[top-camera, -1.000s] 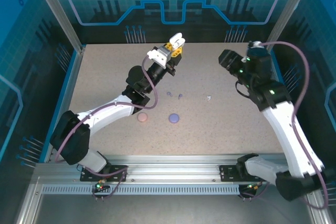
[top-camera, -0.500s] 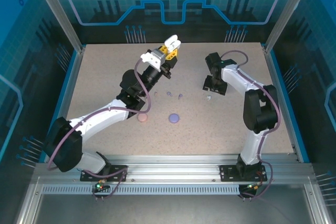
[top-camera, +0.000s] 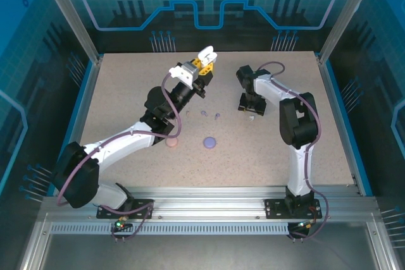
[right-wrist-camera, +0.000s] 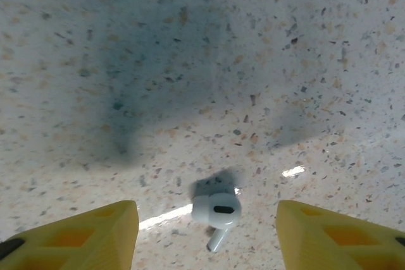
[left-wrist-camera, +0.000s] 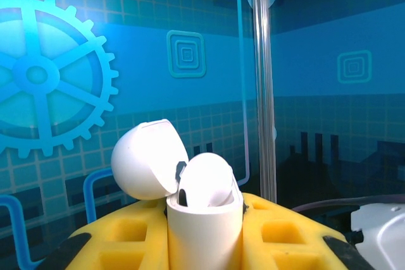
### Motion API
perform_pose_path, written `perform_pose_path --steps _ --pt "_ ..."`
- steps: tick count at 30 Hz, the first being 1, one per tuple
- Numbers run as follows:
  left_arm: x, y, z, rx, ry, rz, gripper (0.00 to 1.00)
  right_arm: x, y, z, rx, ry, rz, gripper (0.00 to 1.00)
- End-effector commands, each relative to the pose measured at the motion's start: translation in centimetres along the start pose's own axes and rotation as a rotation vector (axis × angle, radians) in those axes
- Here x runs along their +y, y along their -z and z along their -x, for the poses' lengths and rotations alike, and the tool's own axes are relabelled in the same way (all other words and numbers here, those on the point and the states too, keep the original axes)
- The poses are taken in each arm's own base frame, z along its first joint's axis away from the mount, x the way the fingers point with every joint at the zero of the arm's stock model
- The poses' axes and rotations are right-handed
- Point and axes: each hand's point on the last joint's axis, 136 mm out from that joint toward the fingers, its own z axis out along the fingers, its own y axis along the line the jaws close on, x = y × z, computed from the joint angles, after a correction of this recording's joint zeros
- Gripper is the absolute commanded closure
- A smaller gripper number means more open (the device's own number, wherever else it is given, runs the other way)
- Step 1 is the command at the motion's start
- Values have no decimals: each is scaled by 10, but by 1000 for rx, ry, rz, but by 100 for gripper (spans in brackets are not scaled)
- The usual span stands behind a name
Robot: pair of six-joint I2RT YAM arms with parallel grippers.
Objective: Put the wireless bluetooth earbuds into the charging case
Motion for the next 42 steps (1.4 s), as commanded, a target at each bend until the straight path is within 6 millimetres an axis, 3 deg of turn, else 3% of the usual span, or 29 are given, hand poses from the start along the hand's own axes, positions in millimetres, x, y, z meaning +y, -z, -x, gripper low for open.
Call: perform_pose_path --steps 1,23,42 --pt "0 5 28 -84 23 4 100 -7 -6 -7 18 -6 -59 41" --pt "0 3 24 -77 32 3 100 -16 -26 -23 42 9 -45 54" --pt "-2 0 23 -75 44 -4 100 -23 -14 -10 -13 35 15 60"
